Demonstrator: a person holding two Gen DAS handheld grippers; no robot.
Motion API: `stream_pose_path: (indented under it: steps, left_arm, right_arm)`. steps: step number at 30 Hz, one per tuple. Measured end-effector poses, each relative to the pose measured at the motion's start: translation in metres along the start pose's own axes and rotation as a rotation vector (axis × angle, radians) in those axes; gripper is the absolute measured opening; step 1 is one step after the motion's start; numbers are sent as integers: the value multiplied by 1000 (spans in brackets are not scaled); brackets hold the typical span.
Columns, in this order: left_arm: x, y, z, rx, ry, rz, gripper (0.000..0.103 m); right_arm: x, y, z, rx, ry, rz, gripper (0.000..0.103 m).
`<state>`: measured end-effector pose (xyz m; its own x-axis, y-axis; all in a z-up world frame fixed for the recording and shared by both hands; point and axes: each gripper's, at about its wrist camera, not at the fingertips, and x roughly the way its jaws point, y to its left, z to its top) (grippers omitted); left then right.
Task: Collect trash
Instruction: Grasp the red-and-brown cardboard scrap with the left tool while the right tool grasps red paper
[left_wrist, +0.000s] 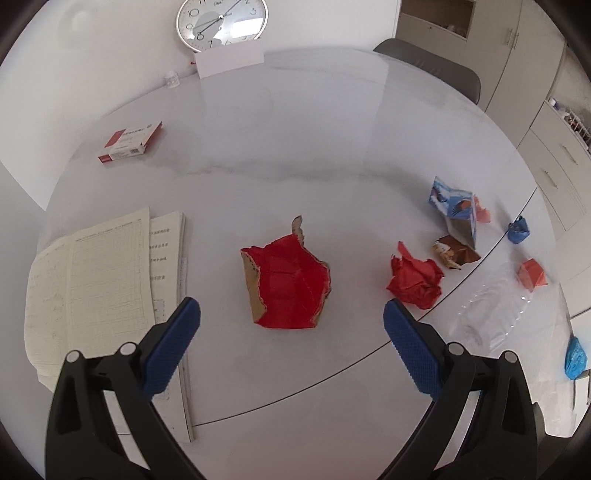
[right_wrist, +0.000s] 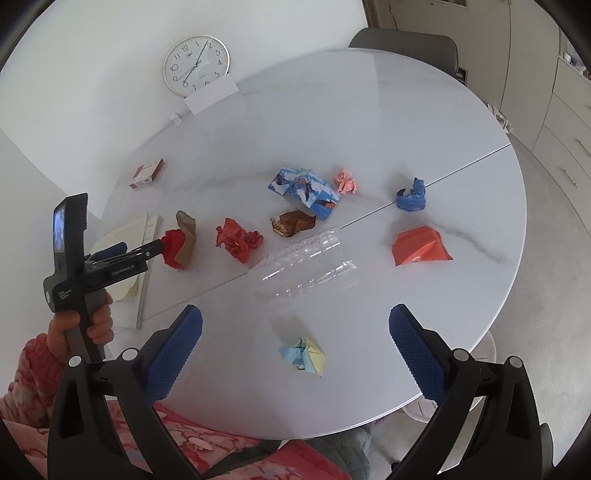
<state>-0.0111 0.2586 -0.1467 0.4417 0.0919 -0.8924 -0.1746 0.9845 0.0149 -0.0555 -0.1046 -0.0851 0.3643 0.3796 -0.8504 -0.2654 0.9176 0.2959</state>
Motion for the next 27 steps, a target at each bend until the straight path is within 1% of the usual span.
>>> stream_pose_path:
  steps: [4,7,11,12,13,14,16,17,19,21,23,25,26,27]
  left_arm:
    - [35,3,4,6,63,-3,95]
    - [59,9,9,-10,105,-16,95]
    - [81,15,15,-26,141,-30,95]
    - [84,15,16,-28,144,-34,92]
    - [85,16,17,-30,145,-40,85]
    - [86,16,18,-32,148,-46,82]
    - [89,16,18,-32,156,-61,69]
    - [91,16,18,-31,158,-62,66]
    - [95,15,18,-24,162,-55,54]
    - [95,17,17,-29,158,-61,53]
    - [92,20,17,-37,145,-69,49]
    - [88,22,19,-44,132,-80,43]
    - [85,24,20,-50,130,-86,42]
    - [83,26,21,-58,126,-89,42]
  right_arm:
    - [18,16,4,-4,34,-4,100]
    - [29,27,9,-10,52,-5,100]
    - [41,39,14,-20,70,-8,100]
    - [44,41,15,-23,74,-8,100]
    - [47,44,17,-27,78,-8,100]
    - [50,47,18,-33,83,-6,100]
    - [57,53,21,-48,93,-5,100]
    - [60,56,22,-57,97,-5,100]
    - [69,63,27,-92,108,-8,100]
    - [79,71,33,-134,113,-4,100]
    - [94,82,41,-196,127,6,100]
    - [111,92,48,-262,131,14,100]
    - [124,97,52,-299,144,14,100]
    - [135,101,55,-325,156,12,96]
